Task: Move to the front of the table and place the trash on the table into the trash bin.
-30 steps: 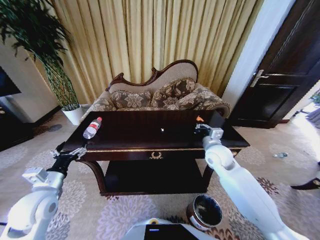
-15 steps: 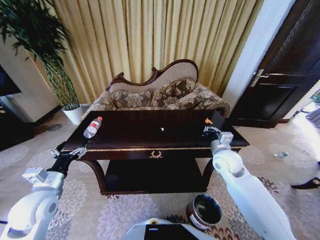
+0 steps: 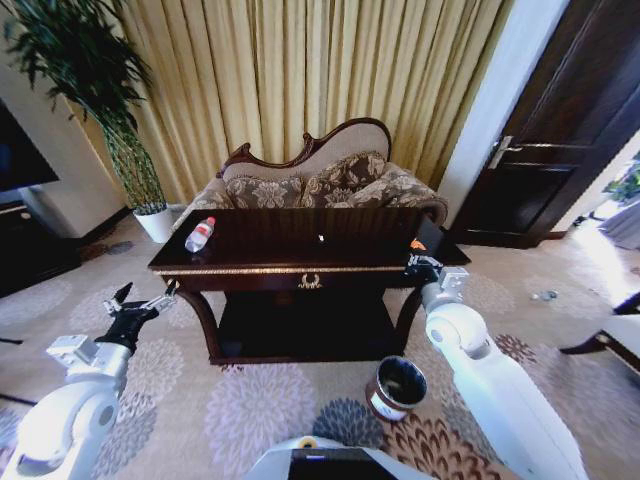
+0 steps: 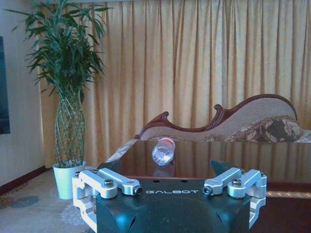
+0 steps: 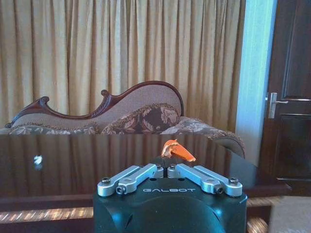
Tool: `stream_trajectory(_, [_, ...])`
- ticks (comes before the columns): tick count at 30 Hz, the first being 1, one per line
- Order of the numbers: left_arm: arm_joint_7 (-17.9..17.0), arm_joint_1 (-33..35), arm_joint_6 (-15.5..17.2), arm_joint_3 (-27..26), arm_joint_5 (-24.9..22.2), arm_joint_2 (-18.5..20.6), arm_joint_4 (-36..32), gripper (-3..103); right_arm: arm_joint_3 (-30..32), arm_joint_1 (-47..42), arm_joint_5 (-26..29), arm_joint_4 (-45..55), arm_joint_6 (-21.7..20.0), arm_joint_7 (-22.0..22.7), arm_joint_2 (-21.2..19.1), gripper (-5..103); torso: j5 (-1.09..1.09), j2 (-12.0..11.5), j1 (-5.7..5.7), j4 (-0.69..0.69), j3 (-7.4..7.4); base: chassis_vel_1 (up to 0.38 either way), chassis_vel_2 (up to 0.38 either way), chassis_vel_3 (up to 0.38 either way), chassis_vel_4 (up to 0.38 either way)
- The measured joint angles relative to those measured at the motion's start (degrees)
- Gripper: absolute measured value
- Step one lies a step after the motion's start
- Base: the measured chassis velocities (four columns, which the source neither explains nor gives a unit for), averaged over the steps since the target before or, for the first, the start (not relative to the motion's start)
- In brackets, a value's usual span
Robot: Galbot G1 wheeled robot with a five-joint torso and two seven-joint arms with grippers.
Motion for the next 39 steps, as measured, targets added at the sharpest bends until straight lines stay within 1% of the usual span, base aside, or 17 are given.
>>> stream_trajectory(1, [0.00,0.00,0.00,0.00,0.00,0.00,0.00,100,0.00,0.00,0.00,0.00,0.00,0.00,0.00,0,0.00,0.00,0.00,0.00,0.00,0.283,-0.288,-0.277,0.281])
stream_trajectory(4, [0.00,-0.10,-0.16,0.12,0.06,0.03,0.20,100,-0.36,-0.81,-2.85,-1.21,1.15,-0.97,0.54,0,0.00,0.01,-0.01,0.00,0.00,0.258,-0.256,-0.247,0.242])
stream_trajectory(6, [0.00,-0.15,-0.19,0.13,0.07,0.02,0.24,100,-0.39,-1.22,-3.34,-1.57,1.24,-1.25,0.85,0,0.00,0.02,-0.02,0.01,-0.01,0.187,-0.195,-0.208,0.193])
stream_trajectory(8, [0.00,-0.17,-0.20,0.14,0.08,-0.05,0.33,100,-0.38,-1.99,-3.63,-2.10,1.14,-1.62,1.41,0,0.00,0.03,-0.03,-0.01,-0.02,0.153,-0.104,-0.134,0.104])
stream_trajectory(12, [0.08,-0.11,-0.29,0.20,0.20,-0.30,0.43,100,-0.10,-4.77,-4.61,-5.14,-0.06,-3.83,3.54,0,-0.01,0.00,-0.01,0.00,0.00,0.014,-0.036,-0.040,0.014])
stream_trajectory(17, [0.12,-0.12,-0.40,0.24,0.24,-0.38,0.43,100,-0.24,-5.95,-6.19,-10.26,0.11,-5.64,5.60,0,0.00,-0.05,0.08,0.00,0.04,-0.023,0.029,0.038,-0.028])
stream_trajectory(18, [0.14,-0.12,-0.42,0.23,0.24,-0.38,0.41,100,-0.42,-5.92,-6.92,-12.60,0.28,-6.11,6.32,0,0.01,-0.05,0.08,-0.02,0.04,0.000,0.000,0.000,0.000])
stream_trajectory(22, [0.15,0.04,-0.55,-0.12,0.21,-0.44,0.36,100,-0.87,-3.81,-10.66,-22.46,1.98,-7.83,8.48,0,0.01,-0.03,0.03,0.00,0.01,0.000,0.000,0.000,0.000])
stream_trajectory(23, [0.15,0.04,-0.55,-0.12,0.21,-0.44,0.36,100,-0.87,-3.81,-10.66,-22.46,1.98,-7.83,8.48,0,0.01,-0.03,0.03,0.00,0.01,0.000,0.000,0.000,0.000])
stream_trajectory(24, [0.14,0.30,-0.77,-0.41,0.17,-0.44,0.35,100,-0.88,-2.73,-12.61,-26.57,2.76,-8.93,9.26,0,-0.01,0.00,0.00,0.00,0.00,0.000,0.000,0.000,0.000])
stream_trajectory(26, [0.14,0.64,-1.03,-0.79,0.10,-0.44,0.36,100,-0.87,-1.77,-14.59,-30.70,3.71,-9.93,10.09,0,0.00,0.00,0.00,0.01,0.00,0.000,0.000,0.000,0.000])
stream_trajectory(27, [0.14,0.64,-1.03,-0.79,0.10,-0.44,0.36,100,-0.87,-1.77,-14.59,-30.70,3.71,-9.93,10.09,0,0.00,0.00,0.00,0.01,0.00,0.000,0.000,0.000,0.000])
stream_trajectory(29, [0.05,0.50,-1.29,-0.99,0.12,-0.62,0.76,100,-0.45,-0.83,-19.90,-37.87,6.29,-12.91,11.65,0,0.00,-0.01,0.02,0.01,0.01,0.000,0.000,0.000,0.000])
stream_trajectory(30, [0.05,0.50,-1.29,-0.99,0.12,-0.62,0.76,100,-0.45,-0.83,-19.90,-37.87,6.29,-12.91,11.65,0,0.00,-0.01,0.02,0.01,0.01,0.000,0.000,0.000,0.000])
stream_trajectory(32, [-0.19,0.13,-1.25,-0.81,0.13,-0.91,0.81,100,0.22,-0.80,-24.07,-41.89,8.52,-14.44,12.92,0,0.01,-0.02,0.03,-0.01,0.02,0.000,0.000,0.000,0.000])
stream_trajectory(33, [-0.19,0.13,-1.25,-0.81,0.13,-0.91,0.81,100,0.22,-0.80,-24.07,-41.89,8.52,-14.44,12.92,0,0.01,-0.02,0.03,-0.01,0.02,0.000,0.000,0.000,0.000])
stream_trajectory(39, [-0.26,-0.18,-0.97,-0.33,0.21,-0.99,1.03,100,1.61,-1.04,-28.17,-45.73,10.04,-16.32,14.87,0,0.00,-0.01,0.01,0.00,0.01,0.000,0.000,0.000,0.000])
